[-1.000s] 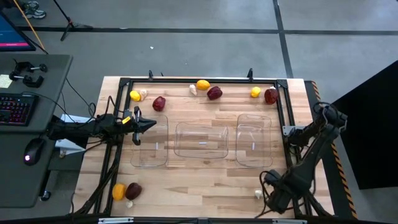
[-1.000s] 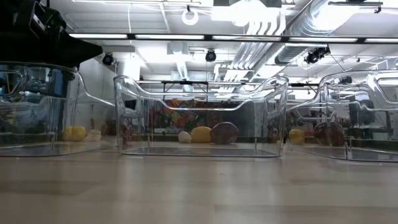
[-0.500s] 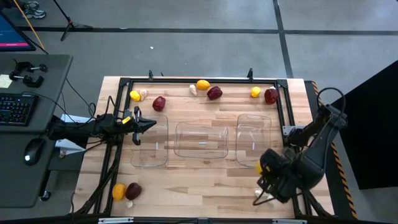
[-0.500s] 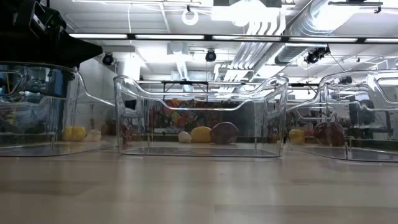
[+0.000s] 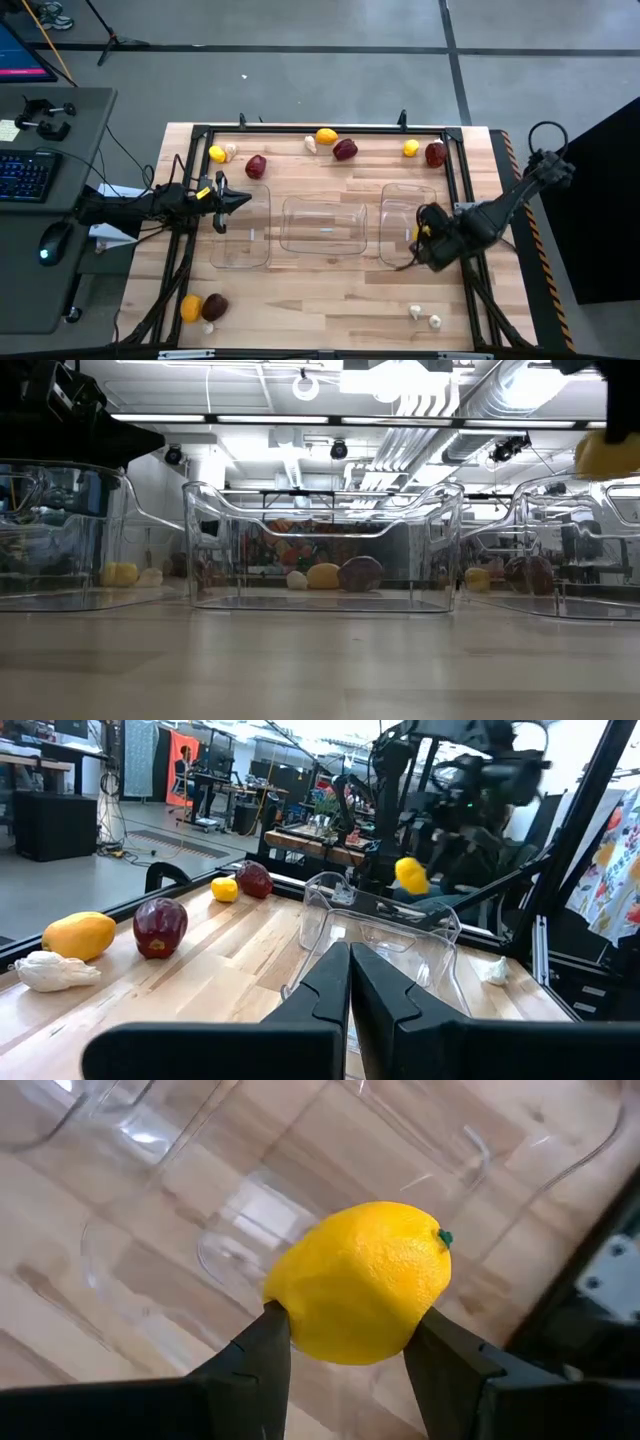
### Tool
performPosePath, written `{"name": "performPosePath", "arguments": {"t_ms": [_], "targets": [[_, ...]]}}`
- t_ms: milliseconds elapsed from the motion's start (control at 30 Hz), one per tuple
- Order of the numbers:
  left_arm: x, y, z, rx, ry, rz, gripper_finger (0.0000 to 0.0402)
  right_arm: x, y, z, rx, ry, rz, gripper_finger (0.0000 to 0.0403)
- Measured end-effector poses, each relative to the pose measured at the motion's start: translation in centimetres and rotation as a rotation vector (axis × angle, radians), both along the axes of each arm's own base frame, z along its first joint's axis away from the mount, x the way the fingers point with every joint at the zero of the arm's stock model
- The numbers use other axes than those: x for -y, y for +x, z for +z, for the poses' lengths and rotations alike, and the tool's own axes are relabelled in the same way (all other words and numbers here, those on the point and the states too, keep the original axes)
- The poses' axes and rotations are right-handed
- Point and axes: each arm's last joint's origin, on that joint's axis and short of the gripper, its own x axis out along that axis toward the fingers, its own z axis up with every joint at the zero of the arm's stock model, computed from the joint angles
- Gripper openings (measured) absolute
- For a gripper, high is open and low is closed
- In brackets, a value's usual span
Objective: Sort produce into baskets
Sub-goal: Put the bottom right yellow lemon into the right transparent bin, then put the top right yellow lemon into the right transparent bin
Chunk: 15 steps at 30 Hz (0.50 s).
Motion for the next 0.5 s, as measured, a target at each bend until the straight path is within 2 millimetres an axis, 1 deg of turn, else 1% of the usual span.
{"name": "performPosePath", "arguments": {"t_ms": [100,200,267,367,500], "targets": [[0.0,0.0,0.0,0.0,0.0,0.0,0.0,1.3,-0.5,-0.9,0.024,0.026,-0.072,0.0149],[0.0,0.0,0.0,0.0,0.0,0.001,0.0,2.2,-0.9,-1.1,0.048,0.031,-0.117,0.0152],[0.0,0.0,0.0,0.0,0.0,0.0,0.0,2.6,-0.8,-1.2,0.074,0.047,-0.133,0.0161],[0.0,0.0,0.0,0.0,0.0,0.0,0.0,2.8,-0.5,-1.0,0.113,0.067,-0.135,0.019],[0.0,0.0,0.0,0.001,0.0,0.0,0.0,3.3,0.1,-1.1,0.119,0.069,-0.134,0.0241]]}}
